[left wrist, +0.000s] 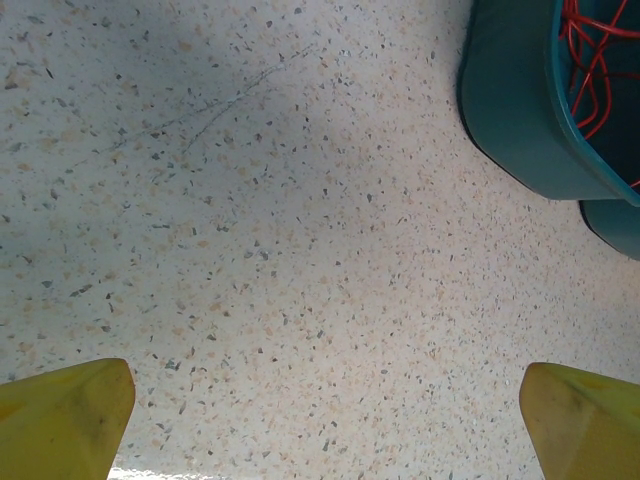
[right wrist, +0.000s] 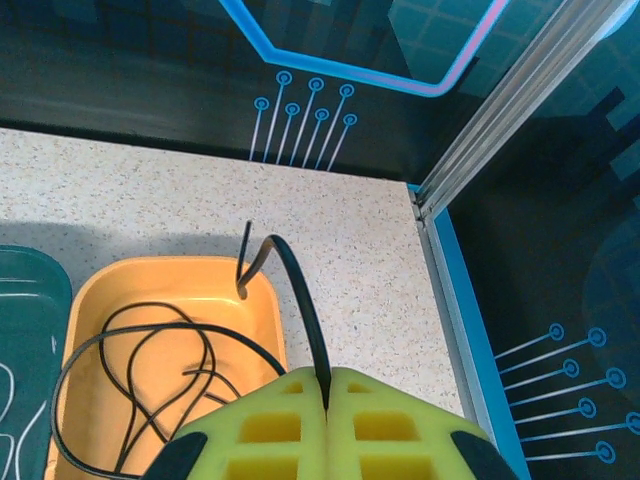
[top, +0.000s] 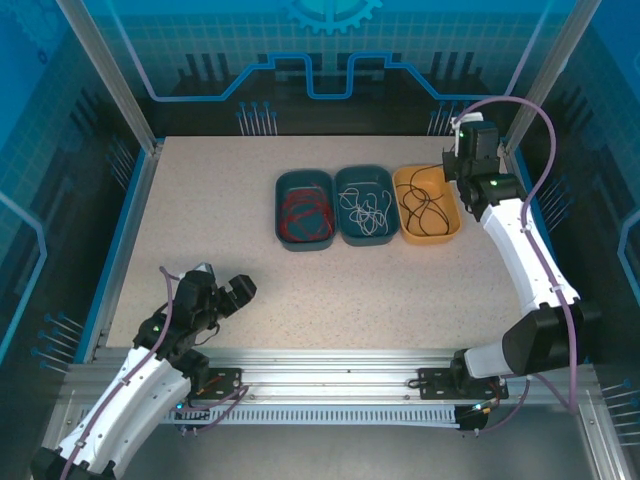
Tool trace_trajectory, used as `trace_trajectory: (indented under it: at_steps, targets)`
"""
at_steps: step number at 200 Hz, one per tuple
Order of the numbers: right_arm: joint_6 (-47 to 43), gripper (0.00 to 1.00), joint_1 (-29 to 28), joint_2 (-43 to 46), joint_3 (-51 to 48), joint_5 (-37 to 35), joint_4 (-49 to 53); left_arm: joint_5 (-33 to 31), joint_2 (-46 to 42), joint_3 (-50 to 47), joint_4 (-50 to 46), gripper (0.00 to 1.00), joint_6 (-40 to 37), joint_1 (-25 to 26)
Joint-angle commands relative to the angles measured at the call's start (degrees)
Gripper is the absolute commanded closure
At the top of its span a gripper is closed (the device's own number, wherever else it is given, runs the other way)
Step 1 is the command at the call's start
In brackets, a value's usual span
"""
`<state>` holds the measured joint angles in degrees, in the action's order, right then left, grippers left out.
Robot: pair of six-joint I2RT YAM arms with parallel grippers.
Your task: Untangle the cables
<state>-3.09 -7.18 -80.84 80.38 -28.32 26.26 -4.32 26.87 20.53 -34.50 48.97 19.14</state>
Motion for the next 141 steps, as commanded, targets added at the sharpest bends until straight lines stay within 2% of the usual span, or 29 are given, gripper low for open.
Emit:
trace_trajectory:
  at_steps: [1,93,141]
  targets:
    - [-1.39,0.99,0.63,-1.54,-1.06,0.33,-1.4,-1.05,-0.68,1.34,-1.31,0.01,-0.89,0.02]
    - [-3.92,0.99,0.75,-8.89,-1.41,-2.93,-2.62,-0.96,-0.52,0.74,0.46,0.01,-0.62,0.02]
    - [-5.91,0.99,0.68,-13.73,-1.67,-2.41,-3.78,-1.13,-0.42,0.47,0.66,0.01,-0.54,0.02]
